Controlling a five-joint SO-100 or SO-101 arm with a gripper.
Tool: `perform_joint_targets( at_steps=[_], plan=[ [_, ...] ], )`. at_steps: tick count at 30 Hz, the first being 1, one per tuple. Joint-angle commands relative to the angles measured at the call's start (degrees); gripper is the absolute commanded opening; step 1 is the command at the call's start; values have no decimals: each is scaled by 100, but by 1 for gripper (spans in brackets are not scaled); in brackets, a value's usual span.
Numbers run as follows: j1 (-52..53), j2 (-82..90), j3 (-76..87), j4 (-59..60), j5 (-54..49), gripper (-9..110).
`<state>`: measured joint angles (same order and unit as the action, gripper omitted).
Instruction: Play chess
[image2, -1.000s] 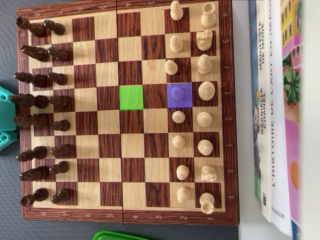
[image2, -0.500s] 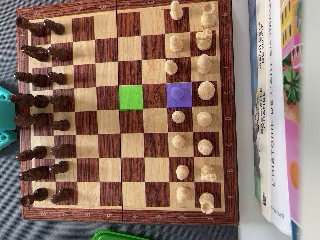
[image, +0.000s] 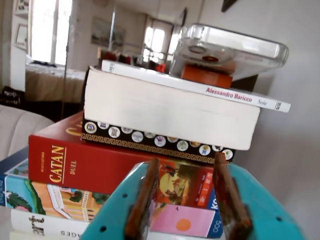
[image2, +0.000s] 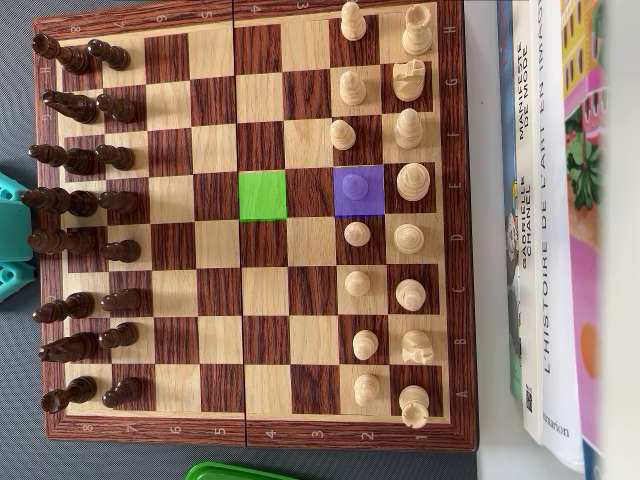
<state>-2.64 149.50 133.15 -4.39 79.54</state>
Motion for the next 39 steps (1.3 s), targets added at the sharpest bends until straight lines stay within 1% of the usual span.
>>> perform_joint_targets(
  at_steps=[1, 11, 15, 23, 31, 39],
  plan=[
    [35, -255, -580, 686, -9, 16],
    [-26, -1160, -1459, 2628, 44, 16],
    [-18, -1397, -1687, 3683, 62, 16],
    [-35, -2145, -2294, 5291, 949, 16],
    [-176, -3103, -2988, 5985, 1187, 16],
    [-272, -4034, -3410, 6029, 1195, 16]
  ],
)
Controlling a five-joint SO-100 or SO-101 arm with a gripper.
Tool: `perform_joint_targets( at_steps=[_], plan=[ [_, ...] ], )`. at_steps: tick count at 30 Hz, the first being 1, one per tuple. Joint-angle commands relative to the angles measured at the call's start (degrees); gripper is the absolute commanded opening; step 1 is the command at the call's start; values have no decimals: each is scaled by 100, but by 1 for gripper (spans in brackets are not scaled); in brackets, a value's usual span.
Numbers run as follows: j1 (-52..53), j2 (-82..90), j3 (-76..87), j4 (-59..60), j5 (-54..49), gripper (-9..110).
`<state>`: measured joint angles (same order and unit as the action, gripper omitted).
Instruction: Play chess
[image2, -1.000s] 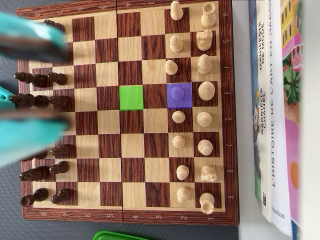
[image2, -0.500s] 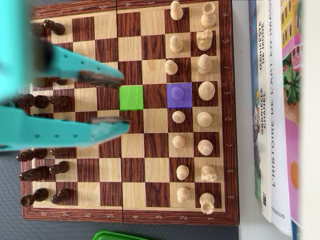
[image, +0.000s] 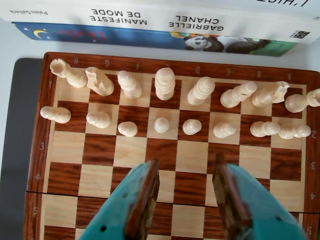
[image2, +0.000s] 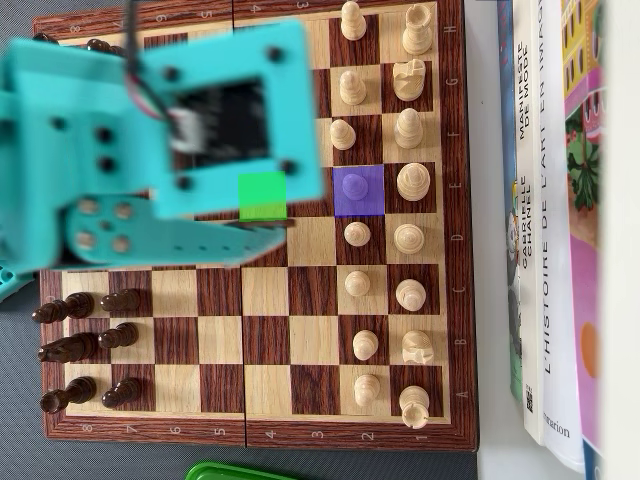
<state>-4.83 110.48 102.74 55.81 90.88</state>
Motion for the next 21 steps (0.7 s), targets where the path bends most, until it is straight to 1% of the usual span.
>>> perform_joint_targets(
  at_steps=[1, 11, 21],
  plan=[
    [-62, -255, -413, 9, 62, 16],
    [-211, -1283, -844, 114, 466, 17],
    [-334, -1960, -1213, 62, 510, 17]
  ],
)
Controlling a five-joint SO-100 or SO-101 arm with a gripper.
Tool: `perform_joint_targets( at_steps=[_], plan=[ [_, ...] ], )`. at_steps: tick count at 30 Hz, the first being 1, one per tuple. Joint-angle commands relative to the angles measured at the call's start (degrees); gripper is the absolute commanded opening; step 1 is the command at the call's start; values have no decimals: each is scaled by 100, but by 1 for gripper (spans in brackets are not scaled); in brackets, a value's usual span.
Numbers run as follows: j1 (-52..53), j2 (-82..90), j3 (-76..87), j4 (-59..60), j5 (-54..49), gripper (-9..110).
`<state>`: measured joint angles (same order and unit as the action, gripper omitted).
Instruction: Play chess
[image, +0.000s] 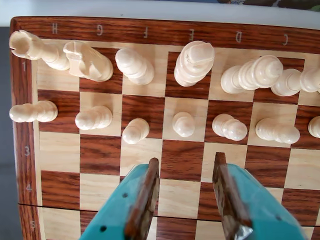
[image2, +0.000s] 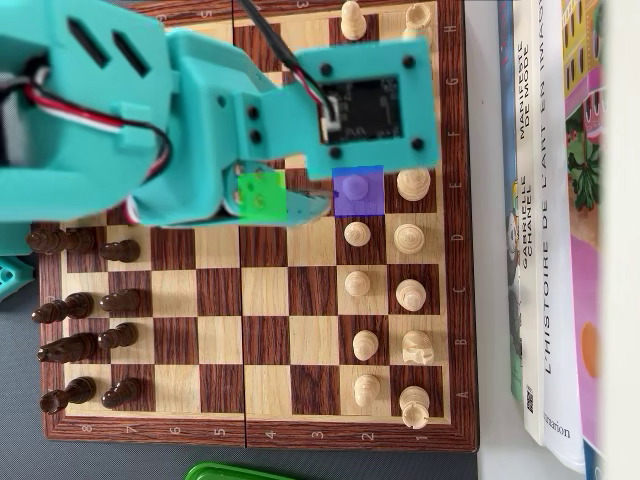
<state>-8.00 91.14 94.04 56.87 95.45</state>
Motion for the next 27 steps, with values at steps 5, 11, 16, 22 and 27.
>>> perform_joint_targets(
  at_steps=[5, 11, 16, 22, 27],
  plan=[
    [-9, -422, -615, -44, 53, 17],
    [35, -756, -844, -35, 35, 17],
    [70, -958, -905, -44, 18, 17],
    [70, -1090, -914, -53, 35, 16],
    [158, -1327, -1222, -53, -9, 16]
  ],
)
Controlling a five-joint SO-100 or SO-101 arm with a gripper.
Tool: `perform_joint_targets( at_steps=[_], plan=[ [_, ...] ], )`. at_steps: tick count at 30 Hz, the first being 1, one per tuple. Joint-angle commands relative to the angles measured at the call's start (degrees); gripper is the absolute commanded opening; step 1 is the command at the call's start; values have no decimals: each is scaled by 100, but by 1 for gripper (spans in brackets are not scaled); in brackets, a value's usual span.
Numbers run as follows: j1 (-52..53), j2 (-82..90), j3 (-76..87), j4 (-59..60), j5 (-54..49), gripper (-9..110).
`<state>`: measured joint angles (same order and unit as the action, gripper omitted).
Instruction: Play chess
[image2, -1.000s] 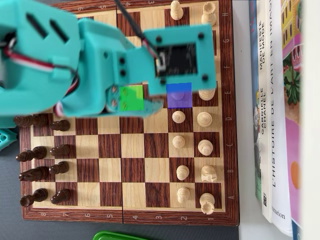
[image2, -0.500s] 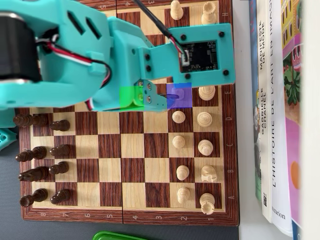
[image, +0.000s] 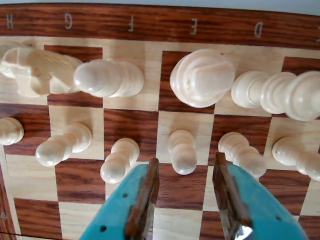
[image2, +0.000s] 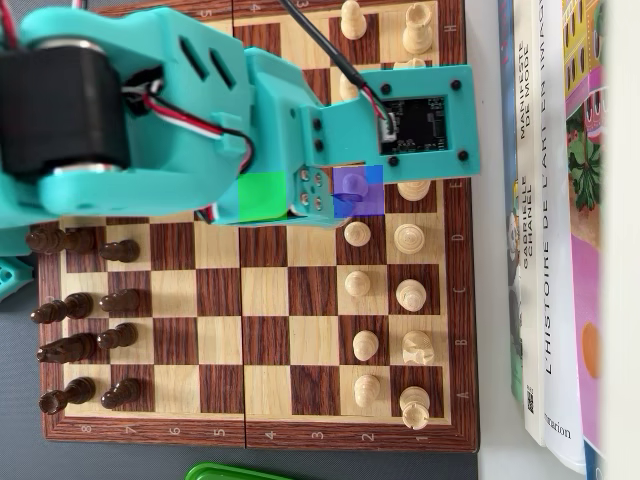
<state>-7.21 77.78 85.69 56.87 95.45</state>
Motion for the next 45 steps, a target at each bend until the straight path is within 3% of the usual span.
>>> perform_joint_targets(
  at_steps=[1, 45],
  plan=[
    [88, -35, -431, -53, -9, 16],
    [123, -343, -422, -53, 0, 13]
  ],
)
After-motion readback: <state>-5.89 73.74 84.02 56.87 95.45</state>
